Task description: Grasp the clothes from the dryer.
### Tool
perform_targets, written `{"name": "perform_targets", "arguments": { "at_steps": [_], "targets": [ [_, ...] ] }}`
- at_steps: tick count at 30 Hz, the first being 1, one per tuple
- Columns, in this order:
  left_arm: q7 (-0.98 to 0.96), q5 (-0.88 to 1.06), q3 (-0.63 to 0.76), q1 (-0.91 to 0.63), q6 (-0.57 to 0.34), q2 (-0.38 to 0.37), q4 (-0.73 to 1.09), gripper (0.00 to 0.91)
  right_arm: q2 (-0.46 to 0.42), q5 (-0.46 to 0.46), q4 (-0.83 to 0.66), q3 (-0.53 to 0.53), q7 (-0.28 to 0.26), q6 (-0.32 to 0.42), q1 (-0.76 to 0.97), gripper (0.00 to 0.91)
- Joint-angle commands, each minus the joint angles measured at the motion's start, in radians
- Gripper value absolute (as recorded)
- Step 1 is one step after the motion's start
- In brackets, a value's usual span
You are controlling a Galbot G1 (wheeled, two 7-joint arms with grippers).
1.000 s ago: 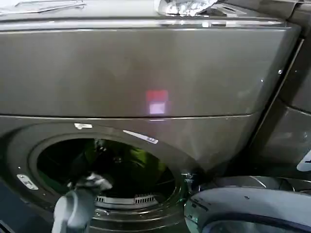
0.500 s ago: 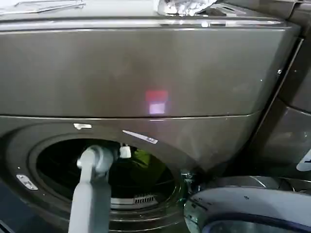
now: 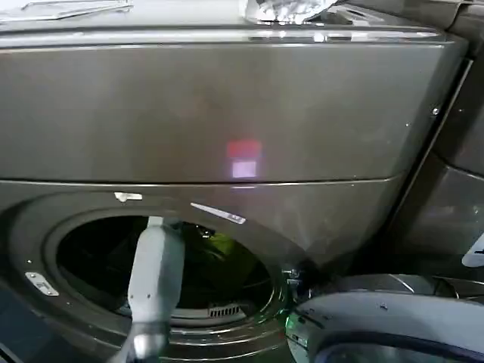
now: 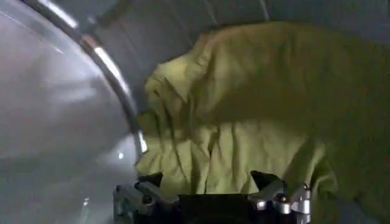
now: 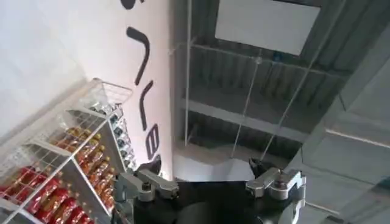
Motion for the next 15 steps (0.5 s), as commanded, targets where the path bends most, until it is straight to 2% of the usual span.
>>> {"name": "perform_targets", "arguments": {
  "at_steps": [1,7,15],
  "targets": [
    [-0.019,0.079,-0.007,-0.019,0.015,0.031,0.07,0.907,0.0,0.001,-0.001,0.0,-0.001,0.001,-0.001,0.907],
    [-0.099,0.059,-0.001,-0.037,0.054,0.038,0.11,0.907,-0.002,0.001,-0.003,-0.011,-0.006,0.004,0.005,0.907],
    [-0.164,0.028,0.018,-0.078,0.056,0.05,0.198,0.907,-0.009,0.002,-0.004,-0.01,-0.012,0.005,0.002,0.907]
  ]
}}
